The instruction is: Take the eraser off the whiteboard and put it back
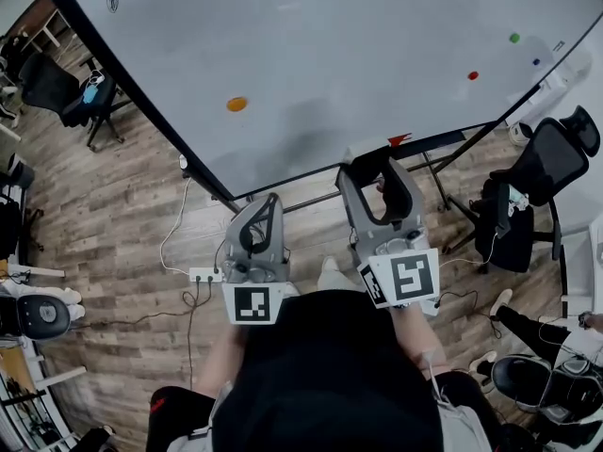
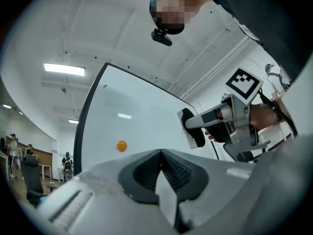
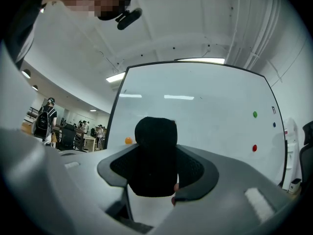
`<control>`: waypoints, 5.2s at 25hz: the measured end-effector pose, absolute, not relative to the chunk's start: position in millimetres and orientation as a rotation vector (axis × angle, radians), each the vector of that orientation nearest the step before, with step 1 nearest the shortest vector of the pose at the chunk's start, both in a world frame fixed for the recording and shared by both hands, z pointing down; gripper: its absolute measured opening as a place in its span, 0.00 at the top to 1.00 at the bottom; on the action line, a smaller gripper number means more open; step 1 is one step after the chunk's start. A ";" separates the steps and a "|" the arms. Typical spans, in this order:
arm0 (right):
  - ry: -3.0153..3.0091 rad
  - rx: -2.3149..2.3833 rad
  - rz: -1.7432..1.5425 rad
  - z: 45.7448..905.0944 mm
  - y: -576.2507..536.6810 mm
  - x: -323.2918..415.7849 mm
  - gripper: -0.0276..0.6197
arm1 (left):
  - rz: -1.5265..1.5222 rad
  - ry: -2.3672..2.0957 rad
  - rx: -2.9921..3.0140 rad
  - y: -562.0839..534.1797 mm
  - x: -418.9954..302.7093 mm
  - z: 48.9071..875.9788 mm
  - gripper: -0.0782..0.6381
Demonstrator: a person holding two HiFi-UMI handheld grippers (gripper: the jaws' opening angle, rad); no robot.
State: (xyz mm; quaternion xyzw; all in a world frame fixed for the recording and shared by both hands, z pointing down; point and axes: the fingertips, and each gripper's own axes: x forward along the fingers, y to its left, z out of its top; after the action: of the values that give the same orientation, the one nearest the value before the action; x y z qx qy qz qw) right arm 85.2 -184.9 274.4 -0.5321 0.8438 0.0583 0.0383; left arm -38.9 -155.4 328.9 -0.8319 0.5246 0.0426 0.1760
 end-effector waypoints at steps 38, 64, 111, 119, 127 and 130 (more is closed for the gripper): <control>2.614 -1.654 0.172 268.3 -306.1 48.9 0.60 | 0.069 1.685 -2.265 -204.5 -75.9 342.7 0.89; 2.551 -1.738 0.194 271.7 -318.5 36.9 0.59 | 0.067 1.740 -2.259 -212.0 -93.6 352.1 0.89; 2.612 -1.533 0.095 288.6 -181.5 24.6 0.84 | 0.047 1.627 -2.318 -122.7 -95.3 350.5 0.89; 2.608 -1.554 0.042 310.8 -137.0 16.4 0.91 | 0.067 1.555 -2.343 -97.1 -92.1 350.5 0.89; 2.616 -1.577 0.007 330.4 -102.4 14.5 0.95 | 0.046 1.514 -2.390 -75.6 -86.6 360.1 0.89; 2.642 -1.561 0.006 338.4 -88.5 10.8 0.95 | 0.059 1.520 -2.399 -68.7 -87.2 361.4 0.89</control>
State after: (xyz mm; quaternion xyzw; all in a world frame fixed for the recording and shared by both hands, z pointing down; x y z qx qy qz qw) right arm 10.8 -88.5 338.4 -0.5083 0.8604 0.0021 0.0363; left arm -87.2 -68.7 361.4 -0.8350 0.5291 0.0206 0.1498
